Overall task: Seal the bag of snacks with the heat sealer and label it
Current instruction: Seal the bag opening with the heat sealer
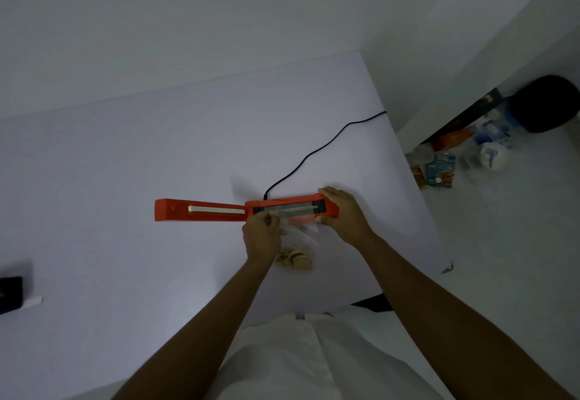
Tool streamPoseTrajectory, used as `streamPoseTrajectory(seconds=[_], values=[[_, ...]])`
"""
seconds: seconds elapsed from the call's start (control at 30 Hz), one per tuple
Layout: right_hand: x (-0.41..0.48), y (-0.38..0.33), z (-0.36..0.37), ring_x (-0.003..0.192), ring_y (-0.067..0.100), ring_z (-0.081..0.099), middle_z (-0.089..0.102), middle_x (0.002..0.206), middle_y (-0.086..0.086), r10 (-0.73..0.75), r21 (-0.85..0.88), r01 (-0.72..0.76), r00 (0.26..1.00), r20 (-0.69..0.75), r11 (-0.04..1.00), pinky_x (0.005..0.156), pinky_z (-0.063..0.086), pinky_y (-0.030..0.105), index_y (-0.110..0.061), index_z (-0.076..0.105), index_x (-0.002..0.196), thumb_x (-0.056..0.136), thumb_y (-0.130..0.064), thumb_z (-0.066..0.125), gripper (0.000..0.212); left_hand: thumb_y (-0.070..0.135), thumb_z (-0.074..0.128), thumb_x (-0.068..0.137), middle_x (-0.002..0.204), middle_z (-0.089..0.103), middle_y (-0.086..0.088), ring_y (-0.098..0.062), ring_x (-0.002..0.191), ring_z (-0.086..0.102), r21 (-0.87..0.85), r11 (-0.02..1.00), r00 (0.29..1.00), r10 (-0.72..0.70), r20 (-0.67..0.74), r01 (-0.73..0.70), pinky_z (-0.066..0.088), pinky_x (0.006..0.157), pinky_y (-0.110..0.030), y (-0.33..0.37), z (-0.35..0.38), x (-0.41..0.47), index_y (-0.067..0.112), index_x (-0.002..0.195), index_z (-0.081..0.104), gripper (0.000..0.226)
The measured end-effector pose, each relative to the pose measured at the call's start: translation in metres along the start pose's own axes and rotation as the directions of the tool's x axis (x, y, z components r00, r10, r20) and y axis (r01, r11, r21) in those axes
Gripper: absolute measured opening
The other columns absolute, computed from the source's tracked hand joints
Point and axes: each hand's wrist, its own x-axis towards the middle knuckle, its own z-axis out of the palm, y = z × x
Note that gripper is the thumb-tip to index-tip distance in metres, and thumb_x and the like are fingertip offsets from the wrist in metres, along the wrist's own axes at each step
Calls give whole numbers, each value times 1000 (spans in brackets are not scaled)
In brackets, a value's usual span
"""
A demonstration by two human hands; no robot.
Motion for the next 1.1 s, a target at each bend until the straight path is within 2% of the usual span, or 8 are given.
streamPoseTrajectory(seconds=[0.17, 0.23, 0.33, 0.43, 0.57, 0.7, 0.83, 1.1], values=[[0, 0, -1, 137, 25, 36, 46, 147, 8, -5, -6, 5, 1000, -6, 1000, 116, 30, 39, -14, 47, 143, 76, -19, 83, 76, 4, 53, 95, 54, 59, 2, 2, 44, 60, 15, 1000, 1000, 19, -3, -19, 51, 51, -22, 4, 0, -1, 9, 65, 61, 31], [0, 0, 0, 137, 24, 35, 46, 147, 7, -5, -3, 5, 1000, -6, 1000, 116, 30, 40, -14, 47, 143, 76, -20, 83, 76, 6, 55, 95, 56, 62, -2, -7, 48, 62, 13, 998, 998, 56, -9, -56, 54, 52, -25, 4, 2, -1, 8, 68, 64, 29], [1, 1, 0, 137, 24, 36, 47, 147, 7, -11, -16, 11, 1000, -10, 1000, 116, 32, 42, -15, 48, 142, 75, -23, 84, 77, 12, 57, 96, 54, 57, 1, -8, 46, 51, 28, 990, 990, 139, 0, -139, 44, 46, -10, 13, 7, -4, 4, 71, 66, 28], [2, 1, 1, 137, 24, 37, 47, 147, 7, -8, -24, 7, 1000, -12, 1000, 115, 33, 41, -15, 47, 143, 75, -24, 84, 78, 18, 57, 97, 52, 52, 6, -4, 45, 47, 26, 986, 986, 166, -6, -166, 40, 46, -8, 19, 11, -5, 8, 66, 61, 32], [1, 1, 1, 137, 24, 37, 47, 147, 6, -3, -3, 3, 1000, -10, 1000, 116, 32, 40, -15, 48, 142, 74, -24, 84, 78, 24, 64, 92, 56, 59, -3, -9, 47, 52, -5, 995, 995, 97, -17, -97, 43, 45, -11, 12, 9, -3, 3, 69, 64, 30], [2, 3, 2, 136, 24, 38, 47, 146, 6, -7, 9, 7, 1000, -10, 1000, 116, 33, 44, -15, 48, 142, 74, -23, 84, 78, 24, 70, 87, 65, 68, -7, -15, 56, 60, -57, 998, 999, -35, 11, 36, 53, 60, -30, 3, 3, 1, 8, 74, 71, 21], [2, 3, 1, 138, 23, 34, 45, 148, 6, -9, 9, 9, 1000, -3, 1000, 117, 29, 39, -15, 47, 144, 75, -21, 83, 78, 14, 66, 89, 69, 69, 2, 3, 47, 61, -82, 990, 993, -112, 24, 114, 50, 52, -13, -1, 0, 4, 11, 87, 74, 9], [0, 2, 1, 138, 24, 33, 44, 149, 7, -14, 10, 14, 1000, -6, 1000, 114, 26, 34, -15, 46, 144, 76, -20, 82, 78, 16, 64, 91, 69, 67, 4, 10, 43, 56, -63, 990, 991, -128, 28, 129, 43, 51, -15, -2, 1, 4, 10, 92, 74, 12]])
